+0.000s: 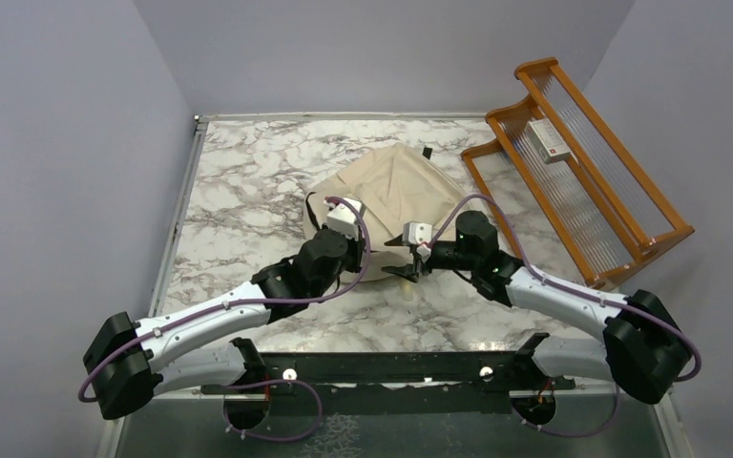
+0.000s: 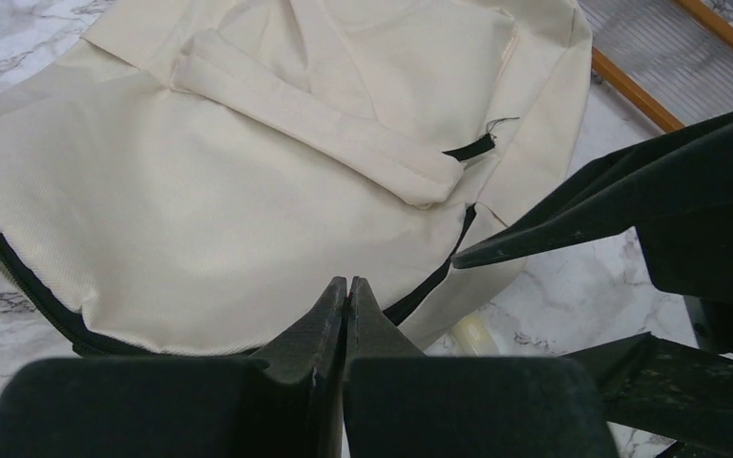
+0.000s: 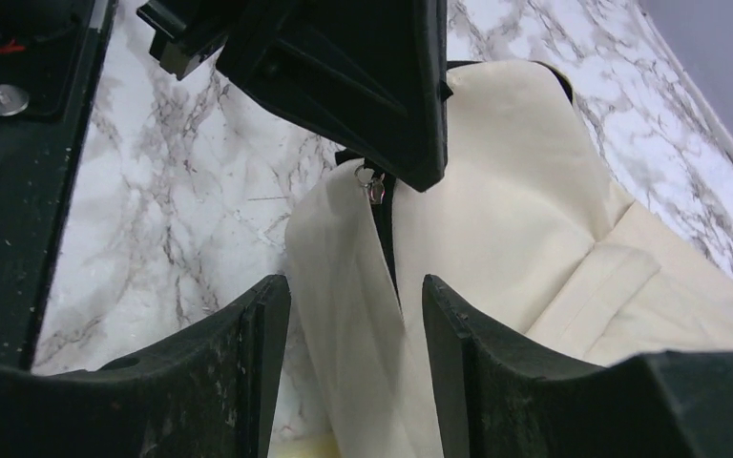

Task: Pack the student bag
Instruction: Zip the student bag at the center of the board.

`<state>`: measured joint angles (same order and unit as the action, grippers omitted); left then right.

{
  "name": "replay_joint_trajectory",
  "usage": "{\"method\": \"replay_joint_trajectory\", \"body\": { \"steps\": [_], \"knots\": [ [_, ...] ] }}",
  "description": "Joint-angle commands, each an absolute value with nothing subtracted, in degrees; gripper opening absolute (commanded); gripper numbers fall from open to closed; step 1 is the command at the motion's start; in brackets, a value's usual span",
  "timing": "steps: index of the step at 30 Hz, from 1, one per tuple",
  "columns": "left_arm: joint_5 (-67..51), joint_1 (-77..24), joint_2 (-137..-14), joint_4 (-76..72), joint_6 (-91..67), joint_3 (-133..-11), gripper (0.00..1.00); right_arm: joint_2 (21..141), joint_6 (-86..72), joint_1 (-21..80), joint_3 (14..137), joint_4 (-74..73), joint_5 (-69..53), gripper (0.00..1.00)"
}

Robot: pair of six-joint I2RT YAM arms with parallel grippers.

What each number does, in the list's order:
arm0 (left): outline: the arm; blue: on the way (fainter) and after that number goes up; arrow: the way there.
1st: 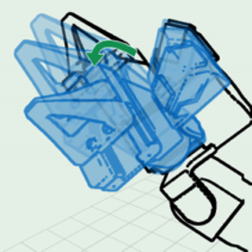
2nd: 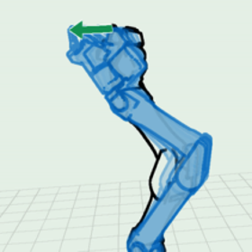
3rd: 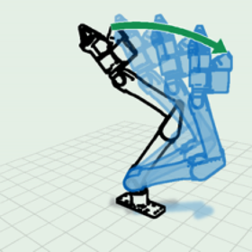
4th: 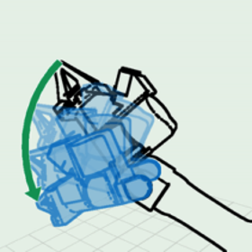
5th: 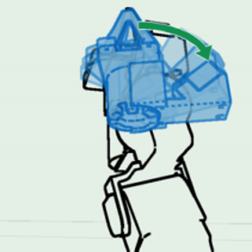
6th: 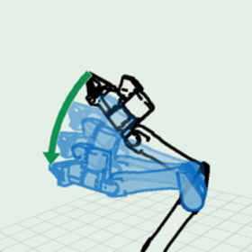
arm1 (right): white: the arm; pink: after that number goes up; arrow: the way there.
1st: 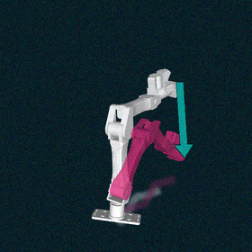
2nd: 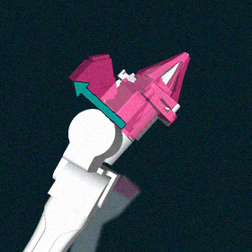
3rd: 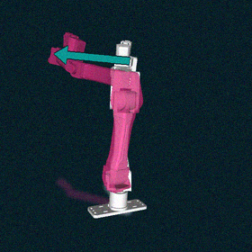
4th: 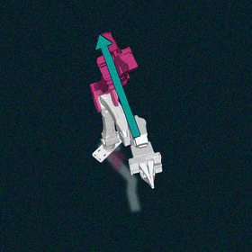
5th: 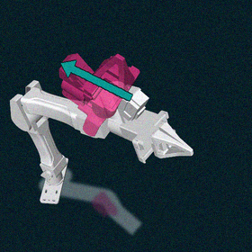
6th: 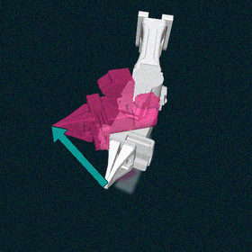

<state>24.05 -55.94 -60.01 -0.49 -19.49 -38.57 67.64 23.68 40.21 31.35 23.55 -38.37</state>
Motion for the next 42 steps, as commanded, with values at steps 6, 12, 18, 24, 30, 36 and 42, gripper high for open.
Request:
{"method": "replay_joint_trajectory", "body": {
  "steps": [6, 12, 18, 24, 30, 36, 42],
  "knots": [
    [20.6, -55.6, -59.0, -1.9, -19.2, -41.0, 0.0, 76.9, 35.6, 43.1, 37.0, 25.8, -37.9, 0.52],
    [19.5, -55.4, -62.1, -0.5, -15.6, -48.0, 0.0, 78.5, 34.0, 43.1, 37.5, 26.9, -36.8, 0.33],
    [17.2, -50.9, -64.6, -0.1, -15.5, -49.5, 0.0, 76.5, 31.0, 43.1, 37.0, 27.3, -34.4, 0.07],
    [15.1, -45.4, -61.7, -0.1, -17.1, -44.7, 0.0, 73.3, 27.3, 43.1, 34.9, 26.7, -33.5, 0.01],
    [15.0, -38.8, -59.0, 2.3, -16.5, -42.0, 0.0, 70.6, 26.5, 43.1, 33.4, 24.4, -33.9, 0.01],
    [15.2, -33.7, -57.7, 3.3, -15.2, -42.1, 0.0, 68.3, 27.3, 43.1, 33.5, 19.9, -33.6, 0.01],
    [15.4, -29.5, -59.7, 2.7, -14.0, -42.5, 0.0, 65.9, 29.6, 43.1, 34.8, 12.9, -33.6, 0.01]
  ]
}}
